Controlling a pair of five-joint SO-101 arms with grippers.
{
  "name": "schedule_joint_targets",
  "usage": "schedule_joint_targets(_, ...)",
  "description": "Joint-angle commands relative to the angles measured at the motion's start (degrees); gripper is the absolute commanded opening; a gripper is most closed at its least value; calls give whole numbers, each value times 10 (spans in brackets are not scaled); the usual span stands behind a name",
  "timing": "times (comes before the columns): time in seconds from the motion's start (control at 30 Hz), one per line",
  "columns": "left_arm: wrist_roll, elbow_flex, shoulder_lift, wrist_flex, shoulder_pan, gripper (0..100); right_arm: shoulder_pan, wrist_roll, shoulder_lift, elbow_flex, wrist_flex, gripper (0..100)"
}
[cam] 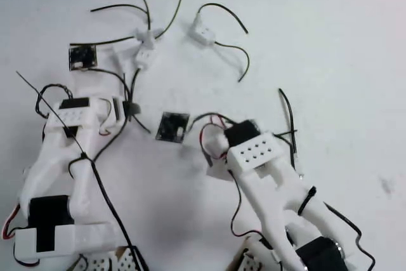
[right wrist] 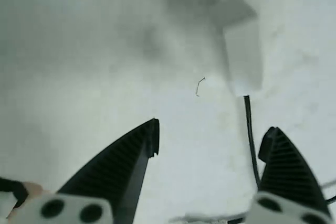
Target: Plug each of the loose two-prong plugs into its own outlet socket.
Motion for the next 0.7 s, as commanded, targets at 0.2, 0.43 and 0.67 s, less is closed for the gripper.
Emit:
schedule_joint_targets(0.2, 6, -2, -28, -17, -7, 343, 31, 4, 65, 9, -217, 309)
schedule_joint_targets(0.43, 6, -2, -28, -18, -7, 343, 92, 4, 182, 4, -365, 309)
schedule_joint_targets(0.67, 6, -2, -28, -18, -7, 343, 182, -55, 187, -118, -371, 309)
